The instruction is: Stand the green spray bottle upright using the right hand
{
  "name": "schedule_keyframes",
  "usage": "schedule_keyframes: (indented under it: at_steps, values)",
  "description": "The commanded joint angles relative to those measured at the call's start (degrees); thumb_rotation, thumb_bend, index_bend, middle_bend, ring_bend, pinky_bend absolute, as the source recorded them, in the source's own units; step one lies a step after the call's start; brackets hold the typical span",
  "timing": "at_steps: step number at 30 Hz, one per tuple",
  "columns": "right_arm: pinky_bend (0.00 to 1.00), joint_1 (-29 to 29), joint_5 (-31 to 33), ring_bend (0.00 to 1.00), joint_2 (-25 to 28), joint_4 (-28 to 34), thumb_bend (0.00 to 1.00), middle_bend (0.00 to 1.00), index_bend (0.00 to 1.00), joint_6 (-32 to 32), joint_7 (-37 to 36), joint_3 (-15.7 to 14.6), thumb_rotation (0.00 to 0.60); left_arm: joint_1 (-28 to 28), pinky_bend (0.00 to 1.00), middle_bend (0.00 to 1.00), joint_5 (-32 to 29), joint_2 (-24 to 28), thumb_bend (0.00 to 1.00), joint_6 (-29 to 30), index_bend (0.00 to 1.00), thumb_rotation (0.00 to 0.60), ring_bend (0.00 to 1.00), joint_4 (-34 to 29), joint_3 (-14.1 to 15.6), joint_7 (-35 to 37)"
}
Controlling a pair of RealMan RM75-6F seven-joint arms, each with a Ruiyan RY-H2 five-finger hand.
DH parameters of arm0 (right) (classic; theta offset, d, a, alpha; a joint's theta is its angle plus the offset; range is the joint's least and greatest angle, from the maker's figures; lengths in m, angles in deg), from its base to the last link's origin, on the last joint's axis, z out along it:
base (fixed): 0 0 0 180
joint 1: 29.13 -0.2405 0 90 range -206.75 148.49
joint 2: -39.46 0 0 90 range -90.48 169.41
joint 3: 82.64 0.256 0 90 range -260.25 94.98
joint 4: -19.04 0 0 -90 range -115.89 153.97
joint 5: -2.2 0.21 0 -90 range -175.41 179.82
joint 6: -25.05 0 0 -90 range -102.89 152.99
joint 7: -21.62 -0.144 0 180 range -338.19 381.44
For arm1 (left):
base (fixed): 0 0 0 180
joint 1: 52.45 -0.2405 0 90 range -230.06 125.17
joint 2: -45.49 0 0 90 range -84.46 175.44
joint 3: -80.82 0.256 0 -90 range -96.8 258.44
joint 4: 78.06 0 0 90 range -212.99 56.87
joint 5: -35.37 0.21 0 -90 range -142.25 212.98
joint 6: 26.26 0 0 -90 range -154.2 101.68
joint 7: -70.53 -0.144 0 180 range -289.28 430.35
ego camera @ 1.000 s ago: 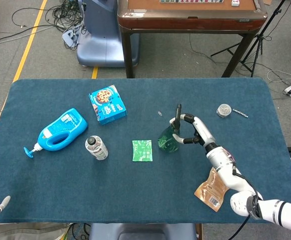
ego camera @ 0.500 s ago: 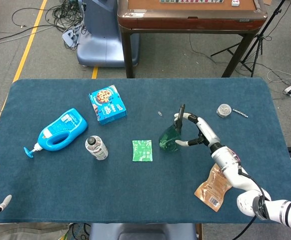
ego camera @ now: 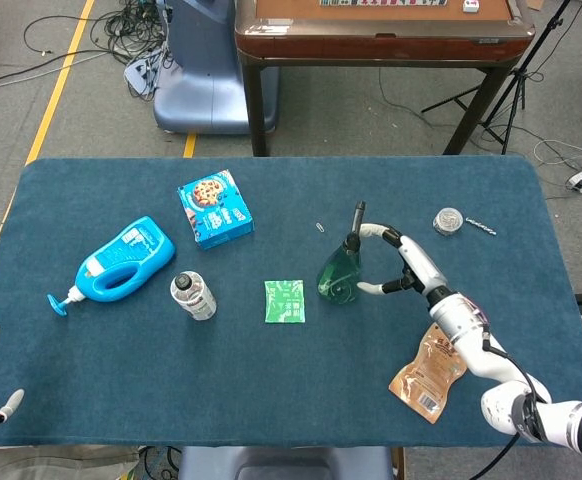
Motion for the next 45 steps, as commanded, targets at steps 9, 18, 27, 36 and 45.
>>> schedule_keyframes:
  at_steps: [9, 18, 27, 36, 45]
  values:
    - [0.0, 3.68, -1.72, 0.03, 2.23, 2.13, 0.24, 0.15, 0.24, 8.5, 12.06, -3.85, 0.6, 0.13, 0.02, 0.0, -0.04, -0.01, 0.26, -0.11, 0.07, 0.6, 0.06, 0.13, -0.05, 0.19]
    - [0.0, 9.74, -2.45, 0.07, 2.94, 3.85, 0.31, 0.24, 0.24, 23.38, 31.0, -6.91, 0.6, 0.51, 0.02, 0.0, -0.17, -0.08, 0.26, -0.57, 0.07, 0.6, 0.06, 0.17, -0.22, 0.09]
    - [0.0, 18.44, -7.47, 0.11, 8.2, 10.86, 0.32, 0.28, 0.24, 34.28, 39.14, -12.65, 0.6, 1.09, 0.02, 0.0, 0.07, 0.08, 0.26, -0.9, 0.07, 0.6, 0.06, -0.41, -0.47, -0.4]
    - [0.0, 25.39, -11.96, 0.11, 12.63, 15.33, 0.32, 0.28, 0.26, 40.31, 39.96, -17.21, 0.6, 1.36, 0.02, 0.0, 0.55, 0.0, 0.26, -0.95, 0.07, 0.6, 0.06, -1.03, -0.39, -1.07]
    - [0.0, 28.57, -14.09, 0.12, 13.49, 15.33, 0.32, 0.28, 0.27, 41.52, 38.6, -18.91, 0.6, 1.5, 0.02, 0.0, 0.64, 0.19, 0.26, -1.06, 0.07, 0.6, 0.06, -1.54, -0.31, -1.48]
